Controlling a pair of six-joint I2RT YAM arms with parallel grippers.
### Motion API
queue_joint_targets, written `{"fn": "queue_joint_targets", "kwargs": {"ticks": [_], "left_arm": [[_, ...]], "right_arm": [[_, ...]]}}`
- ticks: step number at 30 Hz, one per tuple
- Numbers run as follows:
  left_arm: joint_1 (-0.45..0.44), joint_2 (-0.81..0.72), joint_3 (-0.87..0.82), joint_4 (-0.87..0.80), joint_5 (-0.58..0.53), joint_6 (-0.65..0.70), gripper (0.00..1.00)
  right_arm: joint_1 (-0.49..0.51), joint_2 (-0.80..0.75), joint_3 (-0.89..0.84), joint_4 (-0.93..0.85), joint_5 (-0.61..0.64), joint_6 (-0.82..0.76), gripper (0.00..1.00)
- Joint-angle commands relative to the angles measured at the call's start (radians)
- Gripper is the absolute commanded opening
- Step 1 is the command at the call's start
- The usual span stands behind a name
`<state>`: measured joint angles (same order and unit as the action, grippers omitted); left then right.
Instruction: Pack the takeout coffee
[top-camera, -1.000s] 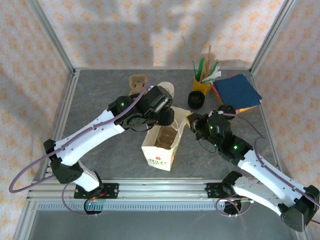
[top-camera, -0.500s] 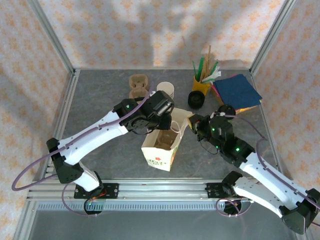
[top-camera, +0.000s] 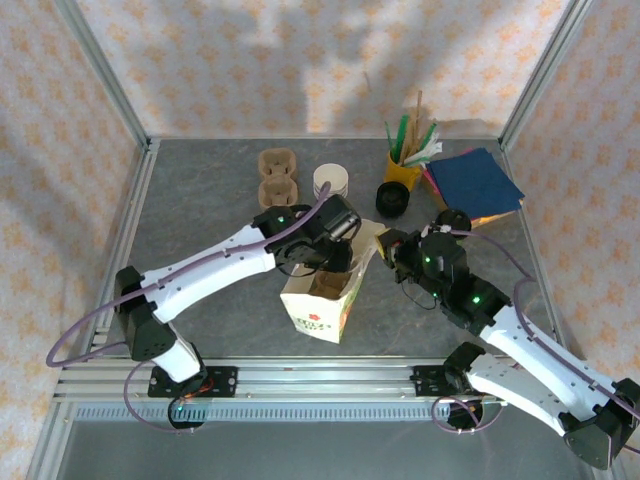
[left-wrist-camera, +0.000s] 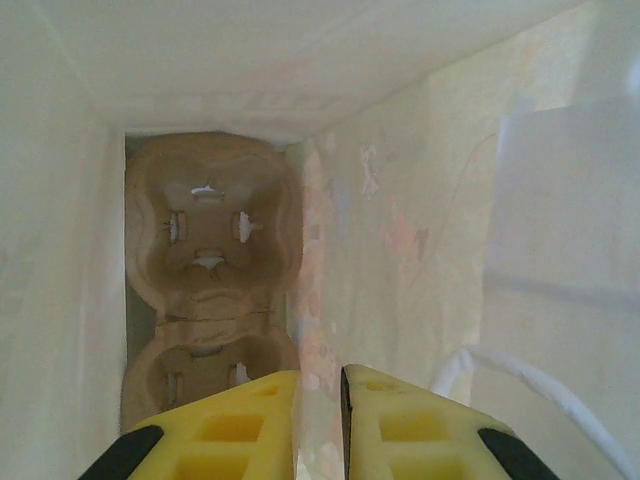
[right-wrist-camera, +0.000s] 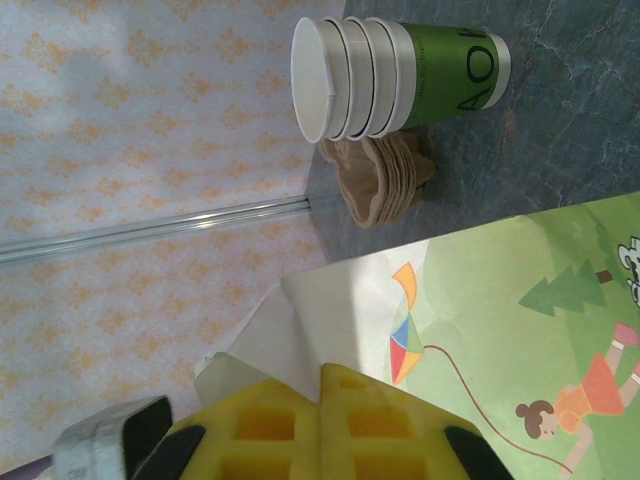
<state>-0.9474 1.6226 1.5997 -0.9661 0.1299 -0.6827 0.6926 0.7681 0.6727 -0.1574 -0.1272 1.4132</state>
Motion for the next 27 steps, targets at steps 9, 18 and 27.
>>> {"fn": "queue_joint_targets", "kwargs": {"ticks": [9, 18, 27], "left_arm": [[-0.005, 0.072, -0.053, 0.0, -0.021, 0.018, 0.2], [-0.03, 0.036, 0.086, -0.054, -0.056, 0.012, 0.2], [-0.044, 0.082, 0.029, -0.065, -0.054, 0.045, 0.19]], "right_arm": [[-0.004, -0.017, -0.01, -0.032, 0.024, 0.0, 0.0], [-0.003, -0.016, -0.002, -0.04, 0.04, 0.001, 0.0], [-0.004, -0.019, 0.001, -0.05, 0.041, -0.007, 0.0]]}}
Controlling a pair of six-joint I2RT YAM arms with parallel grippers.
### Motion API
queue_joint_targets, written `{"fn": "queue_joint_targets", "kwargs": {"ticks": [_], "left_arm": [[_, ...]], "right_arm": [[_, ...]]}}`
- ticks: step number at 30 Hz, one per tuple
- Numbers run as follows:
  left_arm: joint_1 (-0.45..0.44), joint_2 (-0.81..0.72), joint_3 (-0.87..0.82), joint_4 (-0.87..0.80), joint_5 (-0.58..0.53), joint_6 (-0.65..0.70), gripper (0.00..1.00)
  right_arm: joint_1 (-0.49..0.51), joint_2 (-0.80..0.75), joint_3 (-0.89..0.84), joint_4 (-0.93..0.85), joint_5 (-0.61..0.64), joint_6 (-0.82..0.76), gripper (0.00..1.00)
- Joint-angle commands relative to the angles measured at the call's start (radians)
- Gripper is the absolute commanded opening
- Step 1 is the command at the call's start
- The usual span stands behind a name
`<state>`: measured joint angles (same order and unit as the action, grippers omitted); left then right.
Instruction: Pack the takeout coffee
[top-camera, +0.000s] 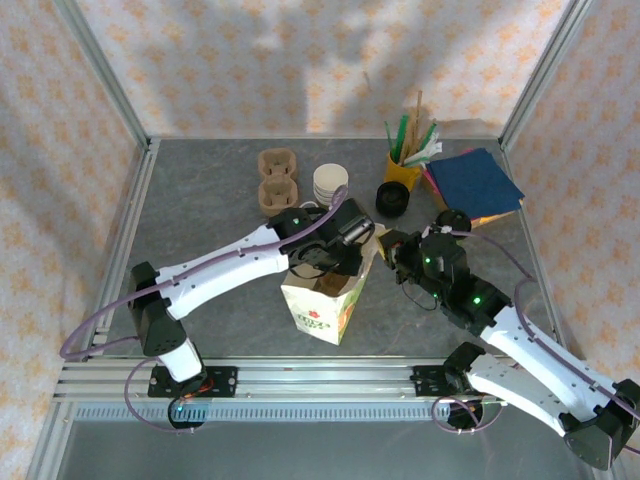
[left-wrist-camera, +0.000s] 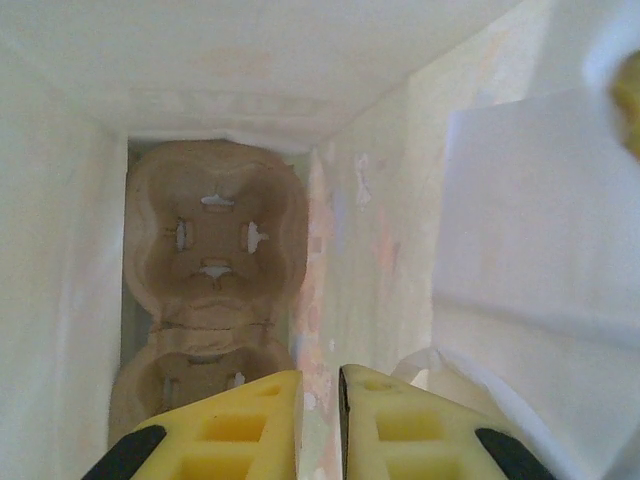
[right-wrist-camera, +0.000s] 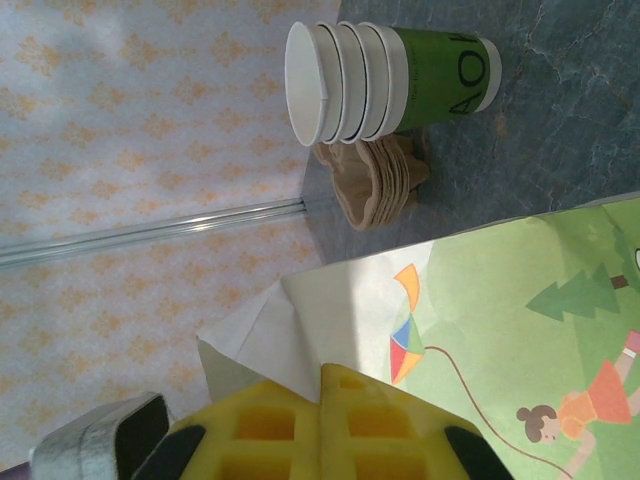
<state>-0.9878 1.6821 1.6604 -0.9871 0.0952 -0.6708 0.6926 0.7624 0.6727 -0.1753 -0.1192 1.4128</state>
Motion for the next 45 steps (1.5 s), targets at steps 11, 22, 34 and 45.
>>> {"fn": "queue_joint_targets", "kwargs": {"ticks": [11, 22, 34, 45], "left_arm": [[0.022, 0.026, -0.144, 0.0, 0.033, 0.079, 0.13], [0.044, 0.081, -0.206, 0.057, 0.109, 0.157, 0.1], [0.053, 0.161, -0.218, 0.1, 0.176, 0.18, 0.08], [0.052, 0.203, -0.286, 0.172, 0.24, 0.18, 0.06]], "right_arm": [[-0.004, -0.026, 0.023, -0.053, 0.046, -0.027, 0.0], [-0.004, -0.026, 0.03, -0.048, 0.047, -0.029, 0.0], [-0.004, -0.026, 0.051, -0.036, 0.045, -0.036, 0.0], [-0.004, -0.017, 0.07, -0.02, 0.043, -0.043, 0.0]]}}
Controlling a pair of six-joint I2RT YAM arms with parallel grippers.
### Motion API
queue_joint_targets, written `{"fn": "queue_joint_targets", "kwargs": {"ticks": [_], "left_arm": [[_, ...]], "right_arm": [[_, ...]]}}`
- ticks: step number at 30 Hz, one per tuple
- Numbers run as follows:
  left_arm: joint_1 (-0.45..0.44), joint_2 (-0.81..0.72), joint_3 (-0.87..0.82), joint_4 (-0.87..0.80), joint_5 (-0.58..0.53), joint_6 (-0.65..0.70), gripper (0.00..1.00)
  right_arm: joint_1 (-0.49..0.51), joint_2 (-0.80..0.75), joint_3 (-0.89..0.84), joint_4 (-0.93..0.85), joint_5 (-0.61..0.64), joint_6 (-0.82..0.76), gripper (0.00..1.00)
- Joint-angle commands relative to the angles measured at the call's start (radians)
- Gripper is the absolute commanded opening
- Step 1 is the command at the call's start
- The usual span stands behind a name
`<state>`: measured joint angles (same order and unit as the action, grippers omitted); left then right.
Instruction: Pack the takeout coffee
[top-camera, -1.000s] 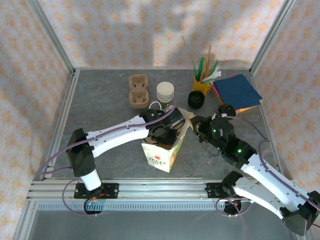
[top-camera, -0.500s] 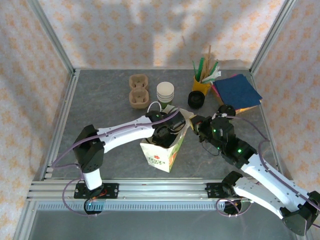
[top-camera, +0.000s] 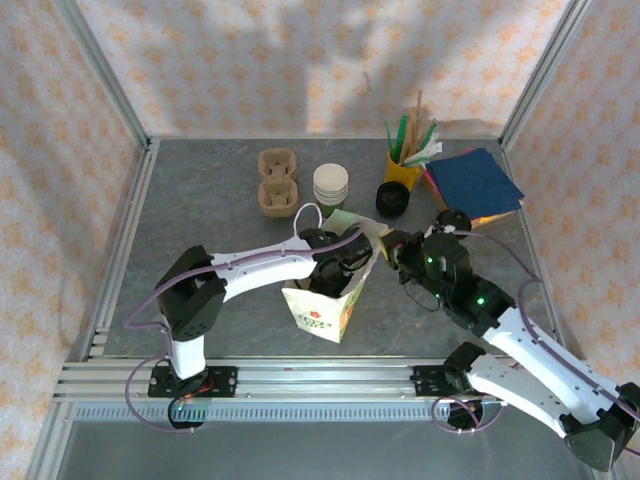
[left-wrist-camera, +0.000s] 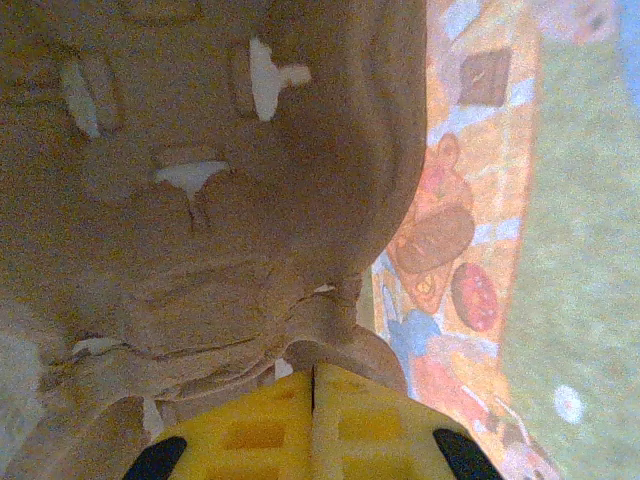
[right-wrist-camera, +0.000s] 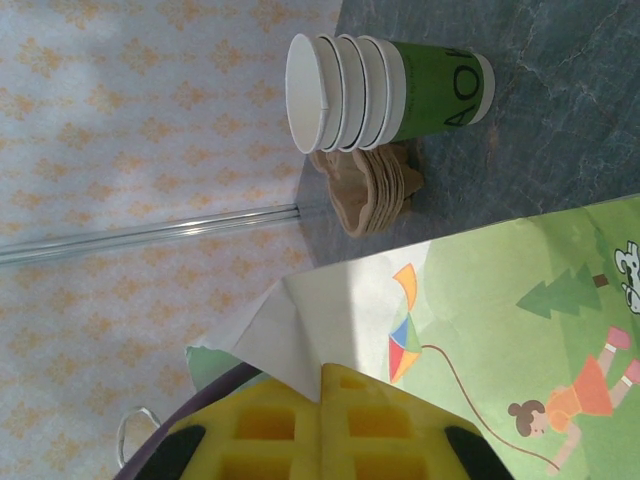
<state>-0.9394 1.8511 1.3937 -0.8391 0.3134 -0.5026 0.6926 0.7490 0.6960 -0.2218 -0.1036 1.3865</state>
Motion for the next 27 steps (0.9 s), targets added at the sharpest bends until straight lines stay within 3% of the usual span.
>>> {"fn": "queue_joint_targets", "kwargs": {"ticks": [1, 27], "left_arm": [[0.003, 0.04, -0.02, 0.027, 0.024, 0.011, 0.06], [0.017, 0.117, -0.053, 0.071, 0.022, 0.012, 0.05]], "right_arm": [[-0.004, -0.004, 0.049, 0.028, 0.025, -0.016, 0.0], [-0.004, -0.01, 0.136, -0.007, 0.015, -0.044, 0.0]]}}
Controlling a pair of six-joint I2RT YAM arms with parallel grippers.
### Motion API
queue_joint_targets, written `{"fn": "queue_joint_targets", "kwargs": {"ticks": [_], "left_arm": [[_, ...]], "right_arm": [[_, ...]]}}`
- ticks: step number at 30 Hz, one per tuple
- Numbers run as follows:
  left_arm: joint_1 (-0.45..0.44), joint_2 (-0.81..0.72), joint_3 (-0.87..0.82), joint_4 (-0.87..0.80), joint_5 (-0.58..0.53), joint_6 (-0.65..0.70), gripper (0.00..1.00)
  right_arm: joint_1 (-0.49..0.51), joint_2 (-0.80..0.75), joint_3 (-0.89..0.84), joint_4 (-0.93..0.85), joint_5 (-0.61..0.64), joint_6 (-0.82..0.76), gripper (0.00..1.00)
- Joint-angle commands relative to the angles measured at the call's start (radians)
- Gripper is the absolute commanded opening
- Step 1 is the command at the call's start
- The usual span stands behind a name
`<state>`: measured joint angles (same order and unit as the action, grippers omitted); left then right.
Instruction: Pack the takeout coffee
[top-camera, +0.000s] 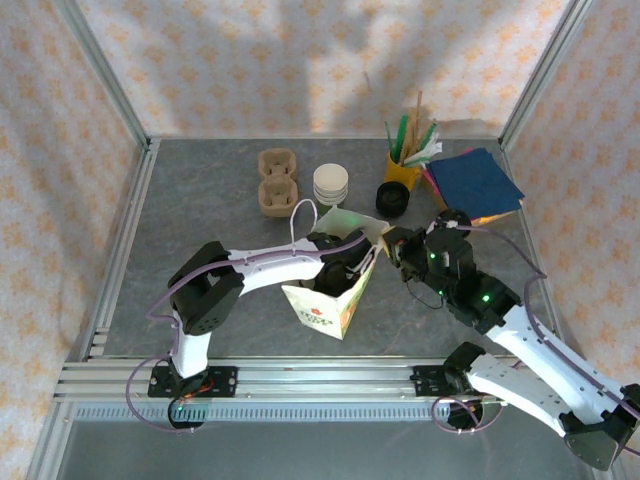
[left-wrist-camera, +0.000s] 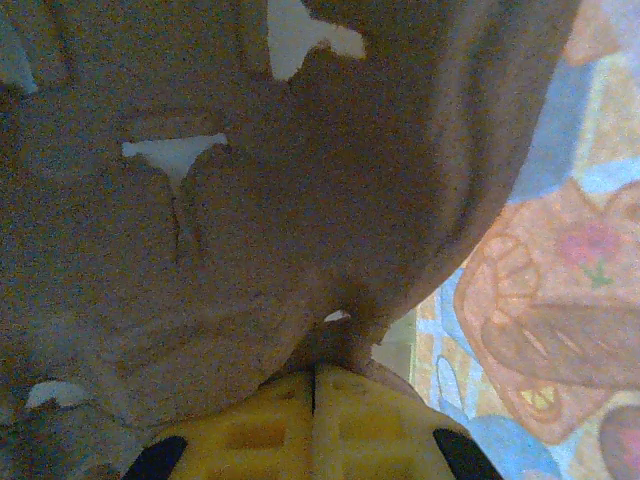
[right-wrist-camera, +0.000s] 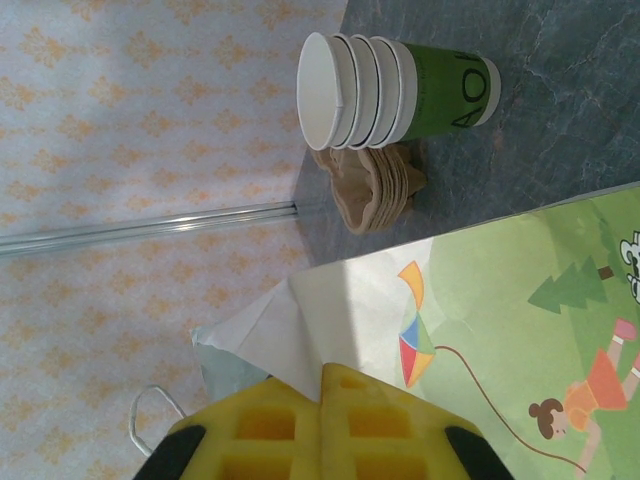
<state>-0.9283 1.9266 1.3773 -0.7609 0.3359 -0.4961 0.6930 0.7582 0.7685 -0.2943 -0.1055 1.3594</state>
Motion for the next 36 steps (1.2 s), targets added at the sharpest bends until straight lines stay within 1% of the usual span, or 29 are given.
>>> {"fn": "queue_joint_targets", "kwargs": {"ticks": [1, 6, 10, 14, 15, 18, 22, 25, 36], "left_arm": [[0.006, 0.045, -0.037, -0.006, 0.0, 0.005, 0.05], [0.008, 0.052, -0.04, 0.002, -0.001, 0.007, 0.05], [0.009, 0.036, -0.008, -0.023, -0.013, 0.009, 0.05], [0.009, -0.012, 0.044, -0.062, -0.052, -0.011, 0.05], [0.009, -0.049, 0.058, -0.072, -0.061, -0.019, 0.05], [0.008, -0.093, 0.085, -0.103, -0.09, -0.043, 0.05], [0.017, -0.114, 0.125, -0.18, -0.143, -0.048, 0.06], [0.02, -0.137, 0.151, -0.194, -0.143, -0.054, 0.06], [0.016, -0.18, 0.347, -0.318, -0.216, -0.084, 0.06]], "right_arm": [[-0.004, -0.019, 0.065, 0.064, 0.017, -0.019, 0.0], [-0.004, -0.02, 0.074, 0.064, 0.015, -0.026, 0.0], [-0.004, -0.017, 0.067, 0.052, 0.032, -0.031, 0.0], [-0.004, -0.008, 0.033, 0.052, 0.041, -0.028, 0.0], [-0.004, -0.003, 0.028, 0.053, 0.042, -0.033, 0.0], [-0.004, 0.01, 0.028, 0.04, 0.046, -0.046, 0.0], [-0.004, 0.015, 0.041, 0.011, 0.063, -0.07, 0.0], [-0.004, 0.01, 0.042, -0.014, 0.087, -0.079, 0.0], [-0.004, 0.025, 0.033, -0.042, 0.106, -0.111, 0.0]]}}
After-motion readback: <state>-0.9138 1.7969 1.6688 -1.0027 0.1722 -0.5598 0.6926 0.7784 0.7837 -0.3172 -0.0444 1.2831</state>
